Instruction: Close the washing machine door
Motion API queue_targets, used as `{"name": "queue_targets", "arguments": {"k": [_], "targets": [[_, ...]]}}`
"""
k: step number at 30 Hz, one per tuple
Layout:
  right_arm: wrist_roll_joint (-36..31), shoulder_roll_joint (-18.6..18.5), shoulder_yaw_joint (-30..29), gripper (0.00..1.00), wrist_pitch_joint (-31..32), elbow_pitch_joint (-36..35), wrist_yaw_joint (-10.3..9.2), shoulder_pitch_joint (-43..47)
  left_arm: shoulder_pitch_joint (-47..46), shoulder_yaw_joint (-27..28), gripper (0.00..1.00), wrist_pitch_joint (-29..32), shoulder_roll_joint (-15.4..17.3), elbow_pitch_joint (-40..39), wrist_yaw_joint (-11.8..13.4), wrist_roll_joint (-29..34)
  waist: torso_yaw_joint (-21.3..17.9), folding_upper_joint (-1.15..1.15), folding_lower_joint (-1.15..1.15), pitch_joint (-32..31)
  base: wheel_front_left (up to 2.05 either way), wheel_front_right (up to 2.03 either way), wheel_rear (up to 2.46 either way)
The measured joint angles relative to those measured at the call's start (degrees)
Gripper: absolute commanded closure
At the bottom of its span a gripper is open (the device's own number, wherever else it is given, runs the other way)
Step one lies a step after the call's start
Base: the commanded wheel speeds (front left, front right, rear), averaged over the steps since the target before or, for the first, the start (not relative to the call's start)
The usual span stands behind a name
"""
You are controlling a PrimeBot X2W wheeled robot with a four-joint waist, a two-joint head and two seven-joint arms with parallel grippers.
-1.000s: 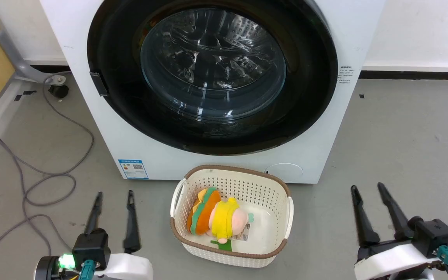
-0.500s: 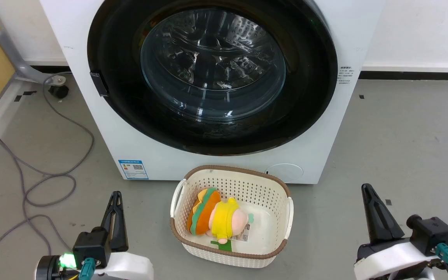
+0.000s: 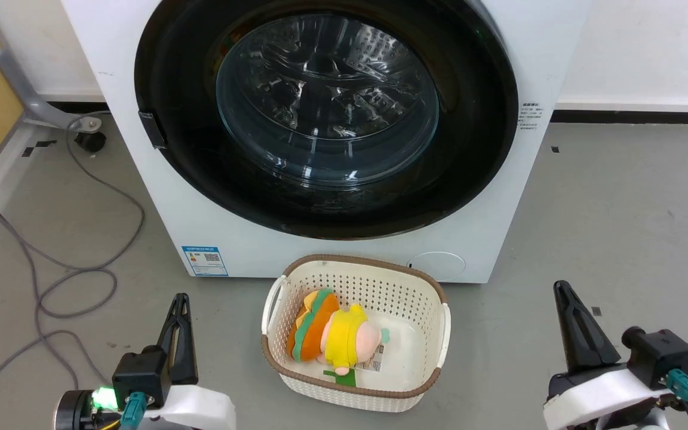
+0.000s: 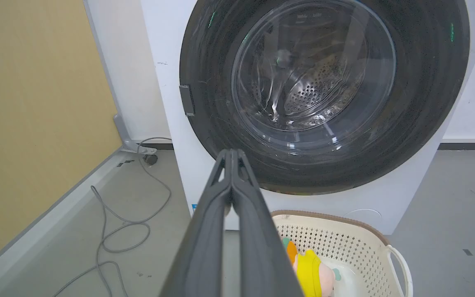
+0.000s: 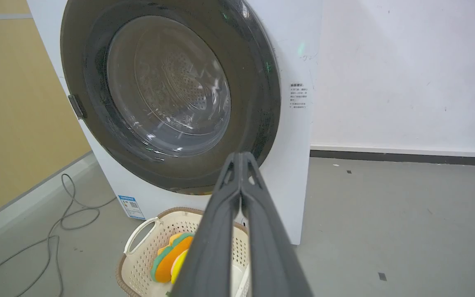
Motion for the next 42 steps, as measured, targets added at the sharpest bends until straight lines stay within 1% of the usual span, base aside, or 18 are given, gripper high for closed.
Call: {"name": "queue_targets", "arguments": {"k": [33, 34, 42], "targets": [[-2.67, 0.0, -0.01, 1.0, 3.8, -2.63, 0.0, 0.26, 0.0, 0.52, 1.0, 3.59, -0.15, -1.53, -1.64, 0.08, 0.01, 0.0, 0.0, -0.26, 0.0, 0.0, 0.0], [-2.69, 0.0, -0.03, 1.0, 4.12, -2.87, 0.0, 0.31, 0.0, 0.58, 1.0, 4.11, -0.16, -1.64, -2.01, 0.09, 0.01, 0.0, 0.0, -0.28, 0.0, 0.0, 0.0], [-3.23, 0.0, -0.02, 1.0, 5.1, -3.43, 0.0, 0.55, 0.0, 0.69, 1.0, 5.09, -0.18, -1.94, -2.48, 0.1, 0.01, 0.0, 0.0, -0.34, 0.0, 0.0, 0.0]]}}
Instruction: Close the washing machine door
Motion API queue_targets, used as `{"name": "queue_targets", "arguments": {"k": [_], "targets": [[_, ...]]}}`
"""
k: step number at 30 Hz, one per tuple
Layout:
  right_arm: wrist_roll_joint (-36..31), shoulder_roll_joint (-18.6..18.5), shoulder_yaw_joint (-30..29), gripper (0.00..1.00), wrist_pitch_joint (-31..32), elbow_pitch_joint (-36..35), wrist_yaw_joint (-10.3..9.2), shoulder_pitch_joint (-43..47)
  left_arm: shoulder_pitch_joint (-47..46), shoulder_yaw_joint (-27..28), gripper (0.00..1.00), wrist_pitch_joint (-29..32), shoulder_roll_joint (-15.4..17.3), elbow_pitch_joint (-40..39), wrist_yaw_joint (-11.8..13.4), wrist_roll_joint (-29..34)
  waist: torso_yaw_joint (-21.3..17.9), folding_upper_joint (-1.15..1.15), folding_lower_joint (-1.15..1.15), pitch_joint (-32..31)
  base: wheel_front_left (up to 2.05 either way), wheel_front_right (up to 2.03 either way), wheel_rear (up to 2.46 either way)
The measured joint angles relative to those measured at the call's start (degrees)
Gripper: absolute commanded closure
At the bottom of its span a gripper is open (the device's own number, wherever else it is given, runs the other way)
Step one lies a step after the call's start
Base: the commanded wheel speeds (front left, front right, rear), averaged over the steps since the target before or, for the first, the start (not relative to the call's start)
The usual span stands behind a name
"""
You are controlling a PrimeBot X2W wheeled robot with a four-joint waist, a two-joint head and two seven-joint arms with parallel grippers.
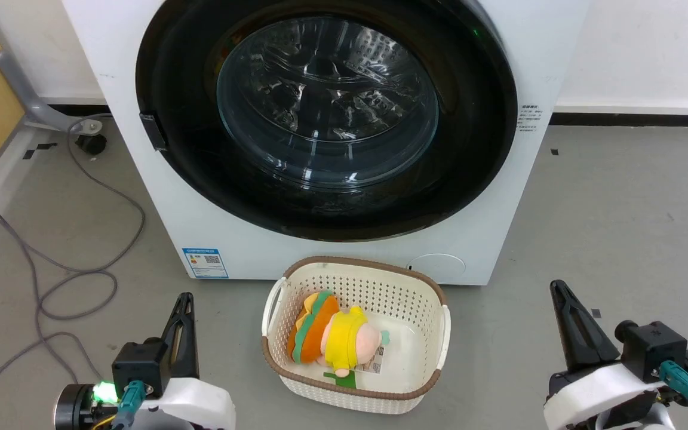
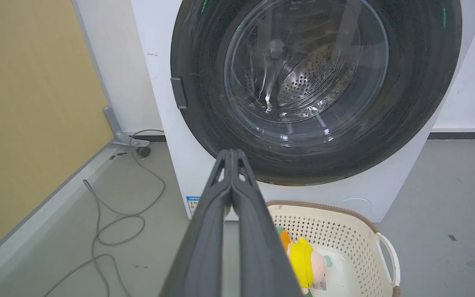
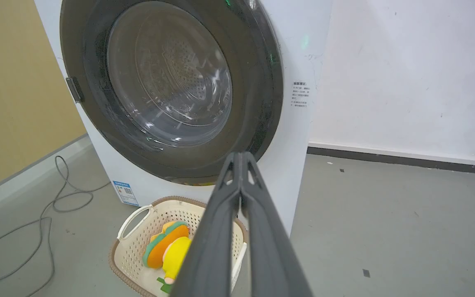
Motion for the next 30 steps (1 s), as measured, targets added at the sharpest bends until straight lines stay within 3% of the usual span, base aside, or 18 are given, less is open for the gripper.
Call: {"name": "queue_targets", "arguments": {"k": [30], "targets": [[-2.45, 0.0, -0.04, 1.0, 3.55, -2.24, 0.0, 0.59, 0.0, 0.37, 1.0, 3.49, -0.05, -1.43, -1.64, 0.48, 0.01, 0.0, 0.0, -0.23, 0.0, 0.0, 0.0]]}}
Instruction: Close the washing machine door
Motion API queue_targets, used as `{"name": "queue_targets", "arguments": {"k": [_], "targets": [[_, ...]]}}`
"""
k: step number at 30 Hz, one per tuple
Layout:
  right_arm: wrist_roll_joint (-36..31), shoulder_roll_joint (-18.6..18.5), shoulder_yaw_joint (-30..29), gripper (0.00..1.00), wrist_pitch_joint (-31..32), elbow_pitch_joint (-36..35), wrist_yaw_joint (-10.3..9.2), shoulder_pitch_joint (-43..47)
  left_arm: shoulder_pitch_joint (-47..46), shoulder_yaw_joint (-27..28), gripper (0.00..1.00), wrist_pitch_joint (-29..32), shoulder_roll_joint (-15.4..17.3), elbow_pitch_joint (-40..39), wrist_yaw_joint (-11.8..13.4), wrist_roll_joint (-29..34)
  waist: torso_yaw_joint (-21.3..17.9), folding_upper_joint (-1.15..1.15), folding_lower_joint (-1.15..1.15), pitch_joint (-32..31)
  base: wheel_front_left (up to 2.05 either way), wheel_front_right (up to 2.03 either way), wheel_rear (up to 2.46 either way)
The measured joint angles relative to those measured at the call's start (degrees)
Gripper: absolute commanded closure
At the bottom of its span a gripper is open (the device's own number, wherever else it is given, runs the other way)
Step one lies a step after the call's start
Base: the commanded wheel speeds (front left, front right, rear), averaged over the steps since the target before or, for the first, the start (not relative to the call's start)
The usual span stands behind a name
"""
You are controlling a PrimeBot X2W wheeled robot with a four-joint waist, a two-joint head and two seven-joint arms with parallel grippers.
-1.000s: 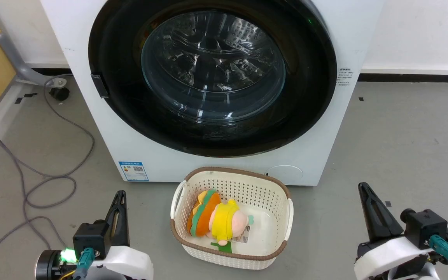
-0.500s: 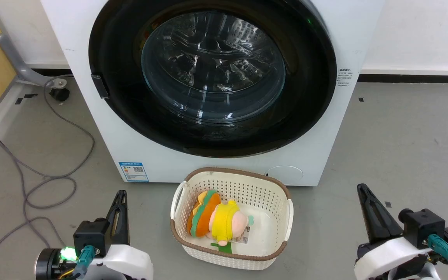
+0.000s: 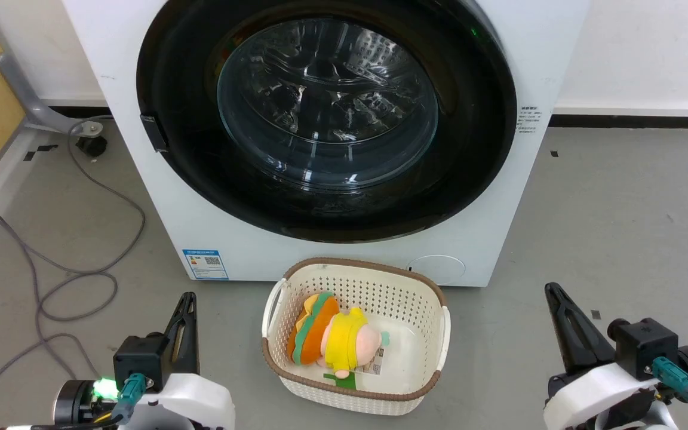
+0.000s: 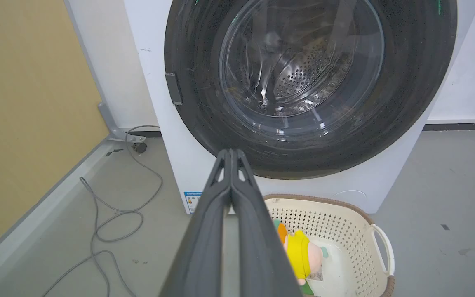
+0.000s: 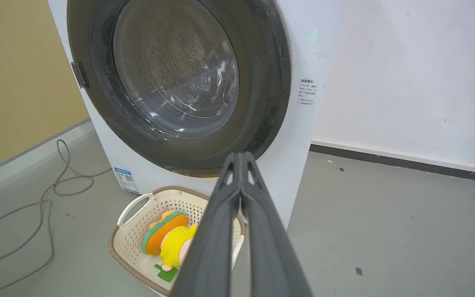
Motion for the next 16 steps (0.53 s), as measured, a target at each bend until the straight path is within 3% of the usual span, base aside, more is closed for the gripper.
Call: {"name": "queue_targets", "arguments": {"k": [16], "targets": [[-0.99, 0.01, -0.03, 1.0, 1.75, -1.33, 0.0, 0.49, 0.0, 0.26, 1.0, 1.75, -0.04, -0.66, -0.93, 0.03, 0.01, 0.0, 0.0, -0.12, 0.0, 0.0, 0.0]]}}
